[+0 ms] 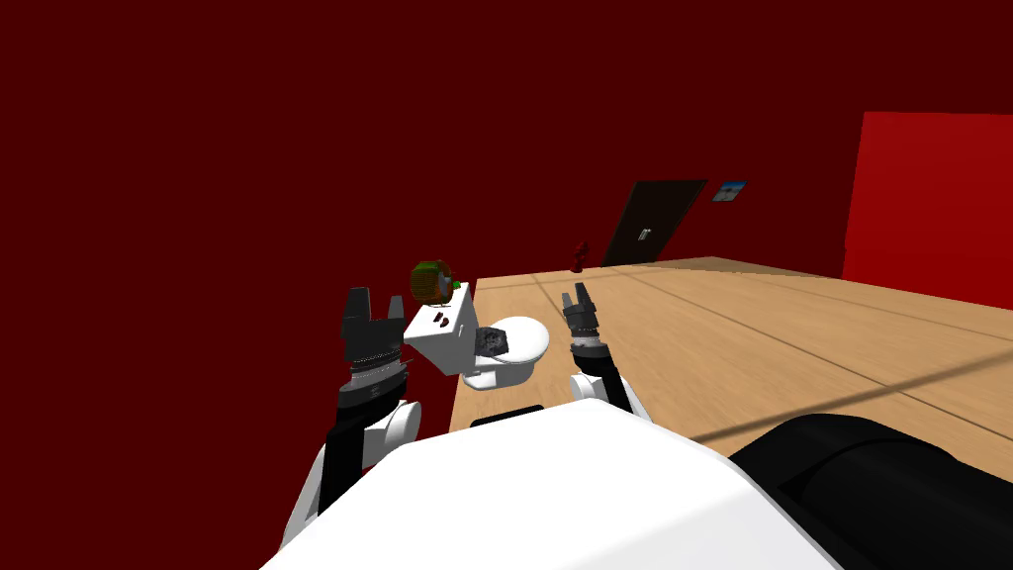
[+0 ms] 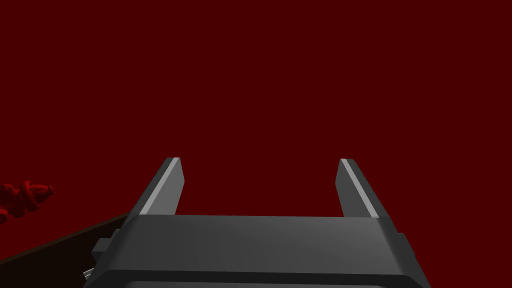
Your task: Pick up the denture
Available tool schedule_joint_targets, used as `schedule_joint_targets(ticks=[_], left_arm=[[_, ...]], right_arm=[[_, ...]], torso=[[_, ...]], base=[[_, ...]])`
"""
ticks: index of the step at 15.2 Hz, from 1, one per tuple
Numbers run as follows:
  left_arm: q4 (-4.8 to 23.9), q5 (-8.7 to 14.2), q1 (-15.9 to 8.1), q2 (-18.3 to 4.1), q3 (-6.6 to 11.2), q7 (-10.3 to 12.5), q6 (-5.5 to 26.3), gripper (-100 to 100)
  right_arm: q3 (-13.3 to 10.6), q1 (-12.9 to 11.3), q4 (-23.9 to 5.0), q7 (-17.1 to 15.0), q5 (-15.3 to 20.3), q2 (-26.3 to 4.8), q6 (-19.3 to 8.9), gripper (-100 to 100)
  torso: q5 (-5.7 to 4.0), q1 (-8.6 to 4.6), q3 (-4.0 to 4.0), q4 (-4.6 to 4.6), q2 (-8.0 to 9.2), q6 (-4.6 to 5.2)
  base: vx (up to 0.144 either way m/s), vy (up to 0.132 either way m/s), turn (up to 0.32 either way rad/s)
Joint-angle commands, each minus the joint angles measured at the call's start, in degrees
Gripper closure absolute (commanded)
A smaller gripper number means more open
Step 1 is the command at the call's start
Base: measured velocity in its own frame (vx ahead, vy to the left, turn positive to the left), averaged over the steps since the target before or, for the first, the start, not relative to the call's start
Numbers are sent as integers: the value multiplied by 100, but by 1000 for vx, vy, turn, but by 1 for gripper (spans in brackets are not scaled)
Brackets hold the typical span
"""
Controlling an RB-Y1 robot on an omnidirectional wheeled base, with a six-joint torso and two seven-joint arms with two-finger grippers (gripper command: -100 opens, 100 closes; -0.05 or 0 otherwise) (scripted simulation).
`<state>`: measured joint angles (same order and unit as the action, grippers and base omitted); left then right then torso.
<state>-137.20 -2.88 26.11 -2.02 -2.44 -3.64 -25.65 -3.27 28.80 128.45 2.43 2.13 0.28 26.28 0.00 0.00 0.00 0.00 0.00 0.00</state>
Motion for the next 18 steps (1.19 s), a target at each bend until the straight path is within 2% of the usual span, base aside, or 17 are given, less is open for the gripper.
schedule_joint_targets(ticks=[1, 2, 5, 10, 11, 16, 18], left_arm=[[66, 21, -9, -262, 32, 1, 6, -100], [66, 21, -9, -262, 32, 1, 6, -100], [233, 62, -36, -546, 103, 0, 35, -100], [665, 136, -119, -853, 263, -18, 169, -100], [665, 136, -119, -853, 263, -18, 169, -100], [1209, 176, -216, -991, 430, -58, 418, -100], [1322, 177, -234, -1001, 459, -68, 477, -100]], right_arm=[[0, 0, 0, 0, 0, 0, 0, 0], [0, 0, 0, 0, 0, 0, 0, 0], [0, 0, 0, 0, 0, 0, 0, 0], [1, 0, 0, 0, 0, -1, 0, 0], [1, 0, 0, 0, 0, -1, 0, 0], [1, 0, 0, 0, 0, -1, 0, 0], [0, 0, 0, 0, 0, -1, 0, 0]], torso=[[0, 0, 0, 0, 0, 0], [1, 5, 0, 0, 1, 0], [3, 15, 2, 0, 3, 0], [6, 24, 1, 0, 2, 0], [6, 25, 1, 0, 2, 0], [5, 21, -4, -2, -7, 0], [5, 20, -6, -2, -10, 0]], base=[[-5, 13, 6], [-7, 23, 3], [-8, 33, 2], [-5, 48, 0], [-2, 37, 0], [12, 38, 2], [21, 31, 0]])
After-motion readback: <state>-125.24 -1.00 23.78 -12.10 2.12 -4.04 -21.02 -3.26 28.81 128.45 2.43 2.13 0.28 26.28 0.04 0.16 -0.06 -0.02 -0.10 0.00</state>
